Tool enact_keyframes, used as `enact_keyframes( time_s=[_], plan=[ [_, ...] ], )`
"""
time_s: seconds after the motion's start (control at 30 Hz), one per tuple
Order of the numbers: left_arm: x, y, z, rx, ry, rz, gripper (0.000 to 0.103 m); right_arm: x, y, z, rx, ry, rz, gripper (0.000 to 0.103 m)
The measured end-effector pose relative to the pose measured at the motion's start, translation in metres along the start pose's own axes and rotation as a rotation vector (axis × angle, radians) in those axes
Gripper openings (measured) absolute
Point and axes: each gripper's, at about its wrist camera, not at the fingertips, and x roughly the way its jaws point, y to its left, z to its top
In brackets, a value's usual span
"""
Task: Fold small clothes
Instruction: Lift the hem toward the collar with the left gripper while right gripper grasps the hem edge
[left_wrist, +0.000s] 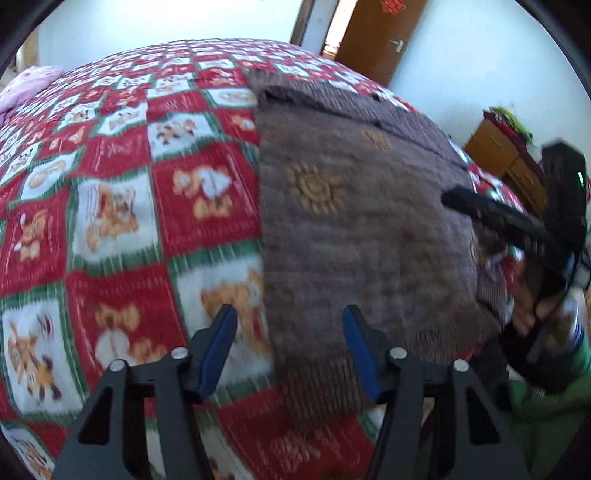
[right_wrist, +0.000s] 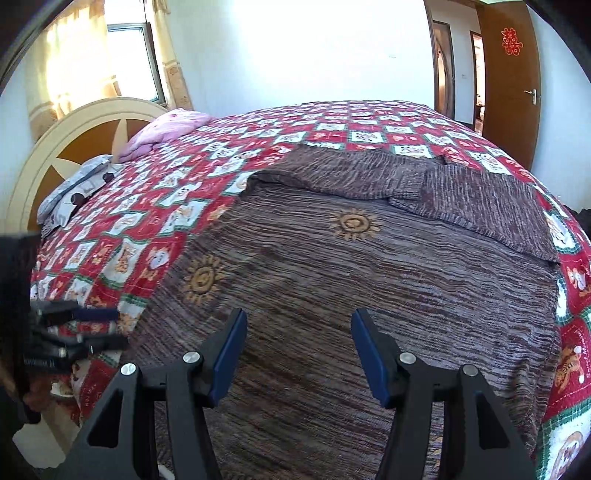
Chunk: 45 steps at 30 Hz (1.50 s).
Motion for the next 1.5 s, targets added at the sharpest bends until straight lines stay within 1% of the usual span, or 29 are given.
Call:
enact_keyframes(
  time_s=[0.03, 0.07, 0.1, 0.13, 0.17, 0.23, 0.27, 0.37, 0.43, 0.47, 0.53, 0.6, 0.7, 0.8, 0.9, 1.0, 1.03, 1.07, 1.13, 1.2, 1.27, 1.3, 1.37, 1.4, 1.47, 1.5],
  plan=[
    [0.001, -0.001, -0.004, -0.005, 0.015, -0.009, 0.061, 0.0, 0.0, -0.001, 0.007, 0.002, 0.007, 0.06],
    [0.002, -0.001, -0.007, -0.014, 0.032, -0.021, 0.059, 0.0, -0.001, -0.001, 0.014, 0.004, 0.012, 0.06],
    [0.003, -0.002, -0.011, -0.019, 0.053, -0.03, 0.055, 0.0, -0.002, -0.003, 0.022, 0.008, 0.02, 0.06],
    [0.002, -0.003, -0.014, -0.019, 0.068, -0.029, 0.046, -0.001, -0.002, -0.004, 0.027, 0.01, 0.025, 0.06],
    [0.003, -0.003, -0.017, -0.018, 0.084, -0.02, 0.04, -0.001, -0.002, -0.005, 0.03, 0.011, 0.03, 0.06],
    [0.005, -0.005, -0.023, -0.018, 0.121, -0.008, 0.035, -0.004, 0.0, -0.007, 0.029, 0.013, 0.041, 0.06],
    [0.005, -0.005, -0.025, -0.026, 0.135, -0.027, 0.033, -0.005, 0.001, -0.008, 0.024, 0.012, 0.051, 0.06],
    [0.006, -0.011, -0.033, -0.035, 0.157, -0.092, 0.033, -0.007, 0.008, -0.01, 0.003, 0.017, 0.077, 0.06],
    [0.009, -0.016, -0.035, -0.033, 0.154, -0.103, 0.033, -0.008, 0.012, -0.012, -0.011, 0.017, 0.084, 0.06],
    [0.009, -0.018, -0.035, -0.035, 0.147, -0.102, 0.023, -0.007, 0.014, -0.013, -0.015, 0.018, 0.091, 0.06],
    [0.011, -0.02, -0.032, -0.058, 0.14, -0.103, 0.008, -0.006, 0.018, -0.015, -0.016, 0.027, 0.118, 0.06],
    [0.012, -0.018, -0.03, -0.089, 0.134, -0.118, 0.008, -0.005, 0.02, -0.016, -0.01, 0.038, 0.155, 0.06],
    [0.005, -0.016, -0.023, -0.119, 0.092, -0.152, 0.007, -0.007, 0.023, -0.019, -0.023, 0.053, 0.202, 0.06],
    [-0.005, -0.021, -0.008, -0.108, 0.033, -0.166, 0.006, -0.008, 0.027, -0.024, -0.032, 0.086, 0.284, 0.06],
    [-0.001, -0.028, 0.013, -0.1, 0.014, -0.209, 0.006, -0.008, 0.038, -0.031, -0.07, 0.121, 0.368, 0.06],
    [0.006, -0.03, 0.027, -0.078, 0.014, -0.197, 0.006, -0.005, 0.056, -0.038, -0.127, 0.149, 0.435, 0.06],
    [0.009, -0.032, 0.031, -0.068, 0.015, -0.198, 0.006, -0.002, 0.062, -0.04, -0.147, 0.16, 0.443, 0.06],
    [0.011, -0.033, 0.035, -0.054, 0.017, -0.189, 0.006, 0.002, 0.069, -0.043, -0.173, 0.178, 0.452, 0.06],
    [0.009, -0.03, 0.038, -0.025, 0.017, -0.146, 0.006, 0.012, 0.08, -0.047, -0.205, 0.217, 0.457, 0.06],
    [0.001, -0.014, 0.039, -0.037, 0.006, -0.124, 0.006, 0.022, 0.092, -0.05, -0.244, 0.256, 0.471, 0.06],
    [-0.009, 0.007, 0.042, -0.086, -0.007, -0.099, 0.006, 0.028, 0.102, -0.051, -0.283, 0.27, 0.492, 0.06],
    [-0.012, 0.017, 0.042, -0.106, -0.014, -0.081, 0.008, 0.031, 0.109, -0.051, -0.31, 0.277, 0.507, 0.06],
    [-0.022, 0.037, 0.037, -0.161, -0.028, -0.038, 0.016, 0.039, 0.127, -0.054, -0.375, 0.297, 0.525, 0.06],
    [-0.027, 0.046, 0.033, -0.187, -0.035, -0.019, 0.019, 0.042, 0.134, -0.056, -0.406, 0.306, 0.525, 0.06],
    [-0.032, 0.057, 0.029, -0.217, -0.045, 0.007, 0.032, 0.051, 0.151, -0.064, -0.493, 0.331, 0.507, 0.06],
    [-0.036, 0.062, 0.026, -0.225, -0.053, 0.025, 0.036, 0.052, 0.16, -0.068, -0.558, 0.314, 0.482, 0.06]
  ],
)
